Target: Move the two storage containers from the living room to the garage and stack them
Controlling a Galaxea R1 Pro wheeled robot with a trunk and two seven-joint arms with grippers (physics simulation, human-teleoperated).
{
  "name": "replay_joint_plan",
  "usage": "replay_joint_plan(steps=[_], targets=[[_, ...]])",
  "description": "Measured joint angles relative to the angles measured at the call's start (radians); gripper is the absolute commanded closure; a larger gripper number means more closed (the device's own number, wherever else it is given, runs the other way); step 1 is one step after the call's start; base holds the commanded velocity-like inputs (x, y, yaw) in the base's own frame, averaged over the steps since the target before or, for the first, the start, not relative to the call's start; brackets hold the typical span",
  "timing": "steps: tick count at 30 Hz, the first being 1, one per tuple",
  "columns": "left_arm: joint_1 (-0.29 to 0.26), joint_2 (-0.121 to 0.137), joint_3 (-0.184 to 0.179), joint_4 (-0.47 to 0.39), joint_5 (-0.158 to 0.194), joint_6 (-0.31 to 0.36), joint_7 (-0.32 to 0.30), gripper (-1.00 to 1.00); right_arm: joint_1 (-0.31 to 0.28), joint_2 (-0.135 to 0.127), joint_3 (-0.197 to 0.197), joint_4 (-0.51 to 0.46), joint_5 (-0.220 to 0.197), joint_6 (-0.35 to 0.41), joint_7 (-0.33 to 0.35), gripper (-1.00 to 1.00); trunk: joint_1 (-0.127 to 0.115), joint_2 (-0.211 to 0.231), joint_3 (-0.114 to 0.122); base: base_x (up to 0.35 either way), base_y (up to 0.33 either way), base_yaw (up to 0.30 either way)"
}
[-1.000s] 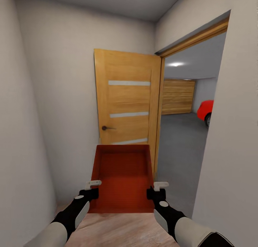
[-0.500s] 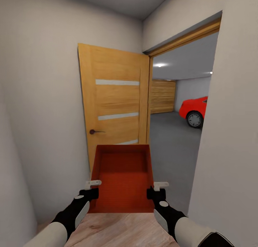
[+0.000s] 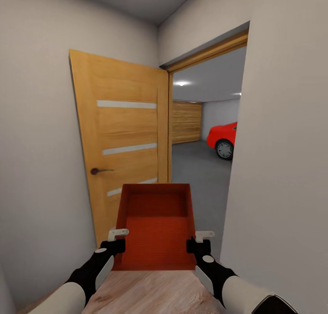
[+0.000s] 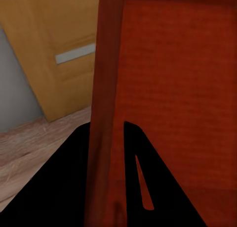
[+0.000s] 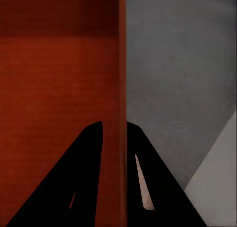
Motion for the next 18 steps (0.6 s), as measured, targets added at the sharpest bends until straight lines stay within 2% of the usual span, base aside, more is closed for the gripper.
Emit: replay_joint_plan(steps=[10,18], targets=[[0.0,0.0,0.0,0.0,-0.001,0.0,0.0,1.0,0.0,0.0,0.0,0.0,0.0,0.0,0.0,1.0,0.0,0.0,0.0,0.294,0.095,-0.281],[0.0,-0.001,0.0,0.001,-0.002,0.001,0.001,1.0,0.0,0.0,-0.004,0.006,-0.001,-0.002,0.005,1.0,0.0,0.0,0.0,0.315,0.174,-0.074]])
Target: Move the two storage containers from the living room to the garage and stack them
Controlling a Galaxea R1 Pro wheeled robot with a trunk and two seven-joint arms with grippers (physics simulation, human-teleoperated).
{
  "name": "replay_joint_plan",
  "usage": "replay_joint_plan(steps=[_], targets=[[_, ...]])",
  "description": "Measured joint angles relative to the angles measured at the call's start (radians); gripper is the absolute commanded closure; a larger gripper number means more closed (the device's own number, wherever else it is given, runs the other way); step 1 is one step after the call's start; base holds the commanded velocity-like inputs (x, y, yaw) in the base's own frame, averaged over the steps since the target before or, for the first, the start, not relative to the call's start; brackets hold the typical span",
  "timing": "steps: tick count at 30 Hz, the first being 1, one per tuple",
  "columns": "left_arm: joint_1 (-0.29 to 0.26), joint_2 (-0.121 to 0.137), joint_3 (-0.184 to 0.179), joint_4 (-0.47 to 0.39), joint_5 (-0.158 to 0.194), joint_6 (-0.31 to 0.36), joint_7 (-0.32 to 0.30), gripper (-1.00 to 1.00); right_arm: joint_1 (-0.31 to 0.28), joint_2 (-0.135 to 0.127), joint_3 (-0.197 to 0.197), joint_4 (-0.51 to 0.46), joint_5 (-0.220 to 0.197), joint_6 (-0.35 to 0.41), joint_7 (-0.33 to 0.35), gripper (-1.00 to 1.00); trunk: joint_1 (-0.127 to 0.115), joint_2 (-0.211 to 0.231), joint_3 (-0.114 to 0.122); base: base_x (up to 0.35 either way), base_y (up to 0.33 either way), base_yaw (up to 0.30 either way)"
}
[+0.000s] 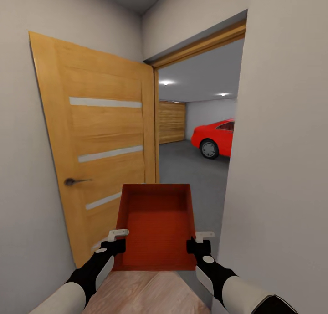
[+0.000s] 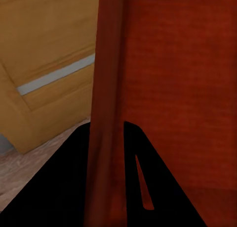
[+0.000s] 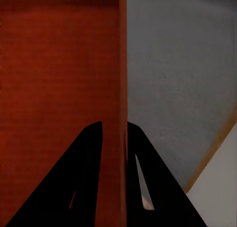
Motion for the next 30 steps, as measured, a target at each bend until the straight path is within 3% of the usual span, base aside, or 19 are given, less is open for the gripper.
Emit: replay_joint_plan(steps=[20,30], targets=[[0.0,-0.002,0.003,-0.001,-0.004,0.001,0.0,1.0,0.0,-0.001,0.0,0.001,-0.003,-0.002,0.002,1.0,0.0,0.0,0.0,0.299,0.22,-0.275],[0.0,-0.002,0.002,0.0,-0.004,0.0,0.001,1.0,0.0,-0.002,0.009,0.001,-0.014,-0.002,0.002,1.0,0.0,0.0,0.0,0.288,0.246,-0.123]])
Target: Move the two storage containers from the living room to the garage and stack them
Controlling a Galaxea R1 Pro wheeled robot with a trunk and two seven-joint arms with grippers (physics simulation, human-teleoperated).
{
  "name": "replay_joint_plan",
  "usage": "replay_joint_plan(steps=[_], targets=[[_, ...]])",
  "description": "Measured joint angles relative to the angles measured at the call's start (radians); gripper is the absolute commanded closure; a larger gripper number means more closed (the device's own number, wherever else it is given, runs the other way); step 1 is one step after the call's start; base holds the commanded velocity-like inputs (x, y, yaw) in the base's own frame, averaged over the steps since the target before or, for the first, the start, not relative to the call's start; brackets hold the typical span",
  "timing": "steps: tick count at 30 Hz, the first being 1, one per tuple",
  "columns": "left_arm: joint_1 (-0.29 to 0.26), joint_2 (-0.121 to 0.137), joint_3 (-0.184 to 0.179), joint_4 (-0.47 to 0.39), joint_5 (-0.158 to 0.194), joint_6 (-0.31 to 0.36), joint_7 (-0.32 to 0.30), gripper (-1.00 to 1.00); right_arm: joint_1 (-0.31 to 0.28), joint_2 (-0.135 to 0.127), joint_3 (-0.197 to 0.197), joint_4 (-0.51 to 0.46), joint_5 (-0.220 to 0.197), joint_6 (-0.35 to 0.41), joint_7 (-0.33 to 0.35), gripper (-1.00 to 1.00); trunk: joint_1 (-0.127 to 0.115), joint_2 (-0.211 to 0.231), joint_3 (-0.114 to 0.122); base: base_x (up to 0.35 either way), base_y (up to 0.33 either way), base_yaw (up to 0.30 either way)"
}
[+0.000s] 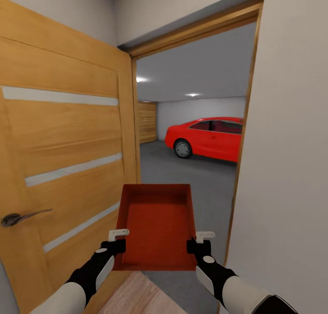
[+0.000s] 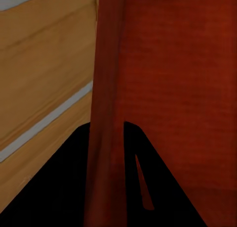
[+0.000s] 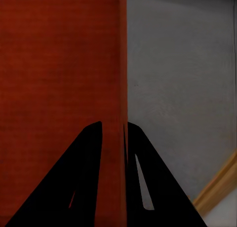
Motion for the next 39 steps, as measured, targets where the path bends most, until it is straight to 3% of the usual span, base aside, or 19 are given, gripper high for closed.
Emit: replay_joint_plan(steps=[39], targets=[[0.0,-0.001,-0.001,0.001,0.0,0.0,0.0,1.0,0.0,-0.001,0.012,0.0,-0.015,-0.001,0.0,1.0,0.0,0.0,0.0,0.287,0.247,-0.293]])
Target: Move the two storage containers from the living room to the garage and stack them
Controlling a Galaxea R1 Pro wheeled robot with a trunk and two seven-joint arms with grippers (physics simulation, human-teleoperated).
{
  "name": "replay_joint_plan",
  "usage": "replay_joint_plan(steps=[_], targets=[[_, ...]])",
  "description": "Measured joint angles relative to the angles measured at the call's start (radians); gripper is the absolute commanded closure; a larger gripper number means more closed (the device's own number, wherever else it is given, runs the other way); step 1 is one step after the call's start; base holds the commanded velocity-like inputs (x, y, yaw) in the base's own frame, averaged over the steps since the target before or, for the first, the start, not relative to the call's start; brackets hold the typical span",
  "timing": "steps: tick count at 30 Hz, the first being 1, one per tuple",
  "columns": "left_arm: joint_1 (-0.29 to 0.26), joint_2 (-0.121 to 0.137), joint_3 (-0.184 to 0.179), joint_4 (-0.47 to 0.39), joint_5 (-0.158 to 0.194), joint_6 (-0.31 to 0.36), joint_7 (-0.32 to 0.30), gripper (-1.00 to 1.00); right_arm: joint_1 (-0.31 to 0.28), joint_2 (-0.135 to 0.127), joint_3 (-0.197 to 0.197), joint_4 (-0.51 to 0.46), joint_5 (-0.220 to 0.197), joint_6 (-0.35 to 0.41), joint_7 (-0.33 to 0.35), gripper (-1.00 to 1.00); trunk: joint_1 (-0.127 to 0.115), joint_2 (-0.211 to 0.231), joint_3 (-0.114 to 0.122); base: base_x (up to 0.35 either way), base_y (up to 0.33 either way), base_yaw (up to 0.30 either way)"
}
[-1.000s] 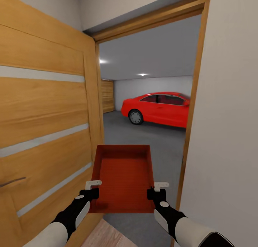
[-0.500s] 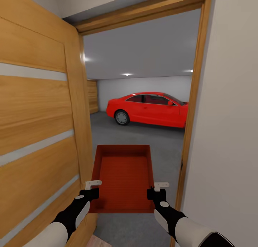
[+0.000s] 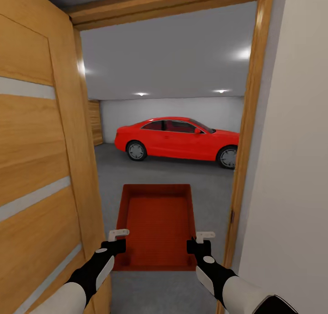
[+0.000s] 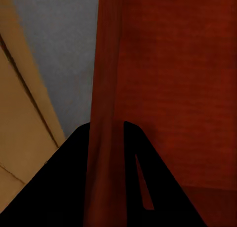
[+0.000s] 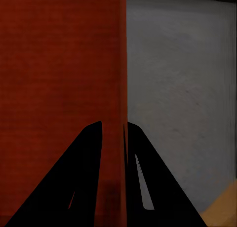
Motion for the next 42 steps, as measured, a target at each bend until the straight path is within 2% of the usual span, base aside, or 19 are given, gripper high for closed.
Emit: replay_joint_plan(steps=[18,32,42], targets=[[0.0,0.0,0.0,-0.002,0.0,0.0,0.0,1.0,0.0,0.0,0.0,-0.002,0.0,0.0,0.0,1.0,0.0,0.0,0.0,0.284,0.245,-0.291],[0.0,0.0,0.002,-0.001,-0.001,0.0,0.0,1.0,0.0,0.0,0.001,-0.001,-0.001,0.0,0.0,1.0,0.0,0.0,0.0,0.063,0.047,-0.02],[0.0,0.002,-0.003,-0.001,0.0,0.006,0.0,1.0,0.0,0.002,-0.002,0.005,-0.001,0.0,0.0,1.0,0.0,0.0,0.0,0.143,0.156,0.0]])
